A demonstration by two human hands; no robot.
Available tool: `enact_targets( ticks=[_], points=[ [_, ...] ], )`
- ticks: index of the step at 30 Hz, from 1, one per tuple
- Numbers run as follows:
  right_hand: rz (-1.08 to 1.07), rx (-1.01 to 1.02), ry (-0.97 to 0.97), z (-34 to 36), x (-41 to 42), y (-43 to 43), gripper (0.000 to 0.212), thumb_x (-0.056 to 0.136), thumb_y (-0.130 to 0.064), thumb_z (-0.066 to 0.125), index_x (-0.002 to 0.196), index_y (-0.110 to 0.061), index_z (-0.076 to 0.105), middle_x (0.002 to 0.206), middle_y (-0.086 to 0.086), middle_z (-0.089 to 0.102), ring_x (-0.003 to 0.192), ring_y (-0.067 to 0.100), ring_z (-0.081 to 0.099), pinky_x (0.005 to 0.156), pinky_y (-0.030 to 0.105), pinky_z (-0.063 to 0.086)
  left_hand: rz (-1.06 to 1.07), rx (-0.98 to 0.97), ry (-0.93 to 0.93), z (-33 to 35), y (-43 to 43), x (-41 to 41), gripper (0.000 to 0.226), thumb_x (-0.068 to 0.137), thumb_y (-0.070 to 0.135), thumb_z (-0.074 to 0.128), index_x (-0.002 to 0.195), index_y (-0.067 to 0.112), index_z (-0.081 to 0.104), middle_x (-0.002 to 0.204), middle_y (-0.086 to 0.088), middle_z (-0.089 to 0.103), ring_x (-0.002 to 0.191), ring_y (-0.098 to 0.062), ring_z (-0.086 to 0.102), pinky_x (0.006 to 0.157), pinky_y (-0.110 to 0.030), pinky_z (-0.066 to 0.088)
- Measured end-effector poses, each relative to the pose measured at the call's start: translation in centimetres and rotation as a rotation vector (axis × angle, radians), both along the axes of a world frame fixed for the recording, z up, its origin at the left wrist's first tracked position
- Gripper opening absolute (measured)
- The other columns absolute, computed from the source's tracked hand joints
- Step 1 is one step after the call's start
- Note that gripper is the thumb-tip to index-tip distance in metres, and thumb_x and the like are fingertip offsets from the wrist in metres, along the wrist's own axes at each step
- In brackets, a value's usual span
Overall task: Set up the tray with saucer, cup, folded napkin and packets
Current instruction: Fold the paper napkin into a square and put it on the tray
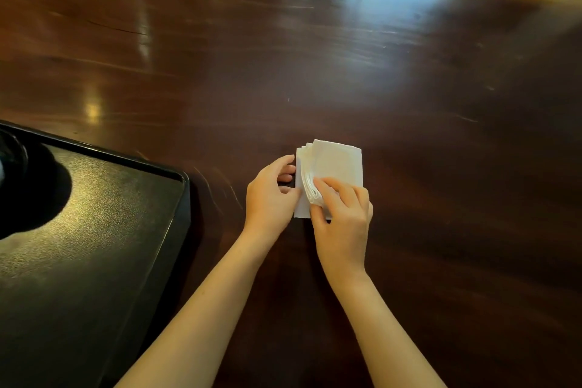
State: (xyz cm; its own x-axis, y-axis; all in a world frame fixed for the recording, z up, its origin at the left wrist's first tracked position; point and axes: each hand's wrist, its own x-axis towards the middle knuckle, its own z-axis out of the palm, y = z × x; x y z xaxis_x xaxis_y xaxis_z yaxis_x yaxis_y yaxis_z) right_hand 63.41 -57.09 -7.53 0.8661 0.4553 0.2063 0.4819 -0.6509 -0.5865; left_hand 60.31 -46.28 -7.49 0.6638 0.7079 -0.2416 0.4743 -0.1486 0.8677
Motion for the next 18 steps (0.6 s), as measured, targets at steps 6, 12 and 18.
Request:
enact_targets(
  ticks=[6,12,18],
  points=[
    [0.119,-0.004,-0.019,-1.0,0.4,-1.1,0.041,0.078,-0.009,0.071,0.118,-0.014,0.064,0.115,0.006,0.063,0.111,0.019,0.048,0.094,0.042,0.042,-0.050,0.019,-0.029,-0.3,0.3,-0.3,0.044,0.084,0.007,0.063,0.124,0.024,0.057,0.116,0.006,0.063,0.095,-0.002,0.055,0.066,-0.003,0.046],
    [0.349,-0.282,0.027,-1.4,0.4,-2.9,0.059,0.091,-0.049,0.036,0.144,-0.023,0.032,0.151,-0.001,0.032,0.141,0.013,0.015,0.116,0.037,0.013,-0.100,0.238,-0.158,0.4,0.1,-0.2,0.035,0.092,0.008,0.049,0.123,0.020,0.059,0.119,0.008,0.061,0.112,-0.005,0.052,0.100,-0.023,0.043],
    [0.524,-0.521,0.095,-1.6,0.9,-4.0,0.064,0.090,-0.060,0.002,0.146,-0.030,-0.008,0.155,-0.011,-0.016,0.138,0.003,-0.028,0.112,0.031,-0.024,-0.596,0.425,-0.142,0.2,0.4,2.9,0.036,0.098,0.015,0.039,0.130,0.017,0.053,0.138,0.000,0.052,0.137,-0.013,0.033,0.117,-0.035,0.011]
  ],
)
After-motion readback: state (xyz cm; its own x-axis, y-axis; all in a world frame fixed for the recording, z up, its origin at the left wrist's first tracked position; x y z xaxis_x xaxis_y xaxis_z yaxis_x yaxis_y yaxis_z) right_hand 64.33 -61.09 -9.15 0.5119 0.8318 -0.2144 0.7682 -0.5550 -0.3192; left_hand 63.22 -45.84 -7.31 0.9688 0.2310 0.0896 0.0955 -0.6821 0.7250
